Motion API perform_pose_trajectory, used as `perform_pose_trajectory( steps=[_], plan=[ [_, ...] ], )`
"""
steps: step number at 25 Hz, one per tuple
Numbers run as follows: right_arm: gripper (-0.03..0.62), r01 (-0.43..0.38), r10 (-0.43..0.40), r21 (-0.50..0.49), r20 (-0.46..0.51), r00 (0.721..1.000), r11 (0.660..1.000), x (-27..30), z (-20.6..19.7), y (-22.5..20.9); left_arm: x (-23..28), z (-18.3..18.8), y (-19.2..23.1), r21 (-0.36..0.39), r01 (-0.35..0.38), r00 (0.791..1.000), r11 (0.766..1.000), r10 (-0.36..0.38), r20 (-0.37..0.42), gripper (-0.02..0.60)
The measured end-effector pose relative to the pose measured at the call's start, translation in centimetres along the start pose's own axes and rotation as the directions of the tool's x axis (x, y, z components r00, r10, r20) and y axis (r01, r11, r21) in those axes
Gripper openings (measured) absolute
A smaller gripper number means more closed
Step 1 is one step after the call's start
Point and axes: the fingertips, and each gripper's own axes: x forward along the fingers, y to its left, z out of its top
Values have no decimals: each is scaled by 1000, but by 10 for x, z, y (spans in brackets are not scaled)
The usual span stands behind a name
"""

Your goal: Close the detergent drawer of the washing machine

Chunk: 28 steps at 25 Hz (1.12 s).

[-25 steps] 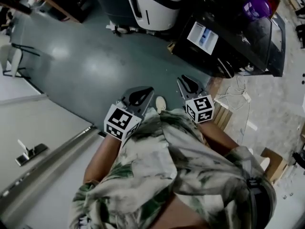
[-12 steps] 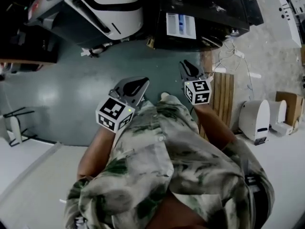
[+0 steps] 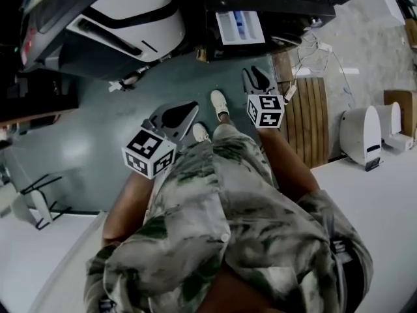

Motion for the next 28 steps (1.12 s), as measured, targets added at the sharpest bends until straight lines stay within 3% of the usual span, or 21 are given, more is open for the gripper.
perform_pose_trajectory(
  steps=[12,28],
  plan=[
    [137,75,-75,-7,-24,997,997,65,7,-62,49,47,38,16,10,999,1000,-10,-40,23],
    [137,107,-107,1,-63,992,994,87,6,-81,87,65,64,-10,30,998,1000,-30,-57,23]
  ],
)
